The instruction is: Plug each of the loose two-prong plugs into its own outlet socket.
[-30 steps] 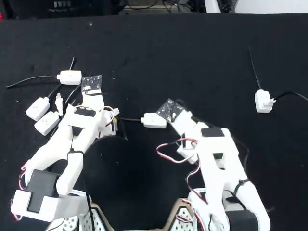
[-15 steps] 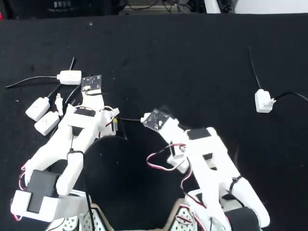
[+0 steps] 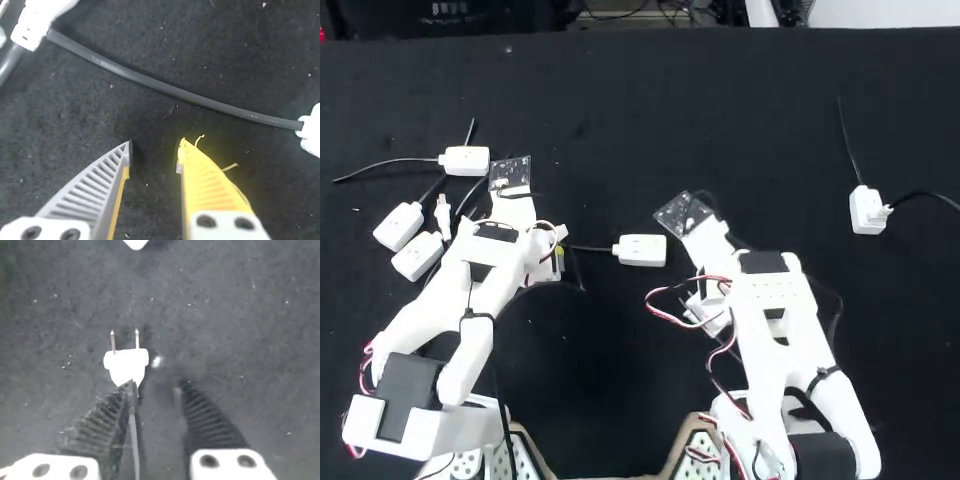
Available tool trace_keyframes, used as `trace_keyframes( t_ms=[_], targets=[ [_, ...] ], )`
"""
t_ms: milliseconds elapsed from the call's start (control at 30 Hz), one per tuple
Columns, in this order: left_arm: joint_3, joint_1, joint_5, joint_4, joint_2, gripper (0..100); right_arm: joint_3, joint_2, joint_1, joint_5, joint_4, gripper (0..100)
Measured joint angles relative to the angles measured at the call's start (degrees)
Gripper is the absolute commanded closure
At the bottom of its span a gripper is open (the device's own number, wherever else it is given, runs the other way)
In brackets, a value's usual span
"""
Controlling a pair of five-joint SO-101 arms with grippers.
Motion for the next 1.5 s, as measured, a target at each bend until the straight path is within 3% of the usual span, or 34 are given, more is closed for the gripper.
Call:
trace_keyframes(
  t_ms=[400, 833, 1000, 1067, 1300, 1500],
  targets=[
    [0.0, 0.0, 0.0, 0.0, 0.0, 84, 7.0, -1.0, -4.8, -0.5, -8.1, 82.2],
    [0.0, -0.1, 0.0, 0.0, 0.0, 84, 7.2, 0.0, -9.8, -0.6, -1.8, 82.7],
    [0.0, -0.1, 0.0, 0.0, 0.0, 84, 6.3, 0.0, -9.8, -0.6, -1.5, 99.3],
    [0.0, -0.1, 0.0, 0.0, 0.0, 84, 5.0, 0.0, -9.8, -0.6, -1.3, 97.8],
    [0.0, -0.1, 0.0, 0.0, 0.0, 84, -3.5, 0.0, -0.5, 0.8, -1.1, 98.7],
    [0.0, -0.1, 0.0, 0.0, 0.0, 84, -10.1, 0.0, 5.9, 16.4, -2.2, 97.1]
  ],
)
